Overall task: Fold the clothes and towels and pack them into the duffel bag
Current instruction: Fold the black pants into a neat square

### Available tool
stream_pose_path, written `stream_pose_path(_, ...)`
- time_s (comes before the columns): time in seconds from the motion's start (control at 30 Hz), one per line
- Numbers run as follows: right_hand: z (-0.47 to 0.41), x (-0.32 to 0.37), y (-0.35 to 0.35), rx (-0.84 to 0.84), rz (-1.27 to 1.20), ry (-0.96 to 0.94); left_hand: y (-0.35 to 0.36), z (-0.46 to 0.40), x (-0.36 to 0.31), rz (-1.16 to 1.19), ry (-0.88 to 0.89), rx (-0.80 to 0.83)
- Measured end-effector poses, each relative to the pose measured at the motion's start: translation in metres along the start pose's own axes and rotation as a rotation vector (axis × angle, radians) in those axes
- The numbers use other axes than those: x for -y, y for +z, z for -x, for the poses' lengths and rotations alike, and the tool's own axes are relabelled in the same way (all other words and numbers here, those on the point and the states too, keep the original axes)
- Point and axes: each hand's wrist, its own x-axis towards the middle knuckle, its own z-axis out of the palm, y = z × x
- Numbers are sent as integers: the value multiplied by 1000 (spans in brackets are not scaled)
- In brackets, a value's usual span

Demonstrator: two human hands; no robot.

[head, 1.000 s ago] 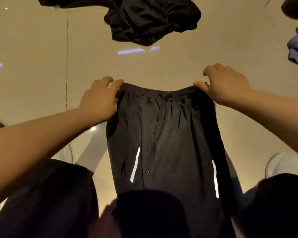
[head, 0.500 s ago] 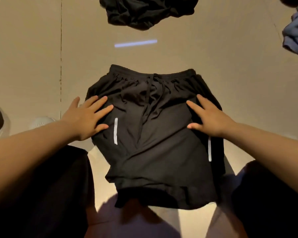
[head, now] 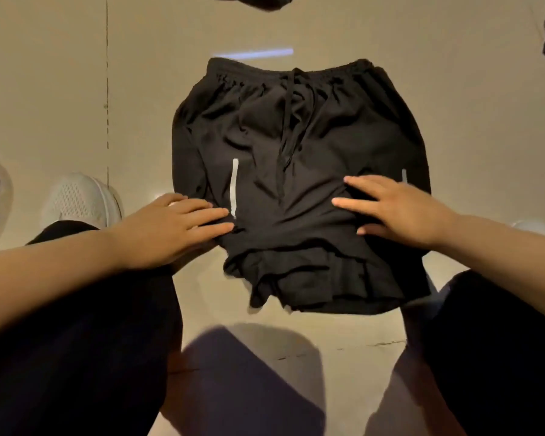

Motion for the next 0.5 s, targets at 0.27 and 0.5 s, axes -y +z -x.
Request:
stream_pose_path(0.27,-29,62,-56,-171,-205,47,-12,-32,-22,70,-199,-181)
stream_pose_path(0.5,-48,125,-39,-29,-40,-133,-8,-55,-29,189,-193,-238)
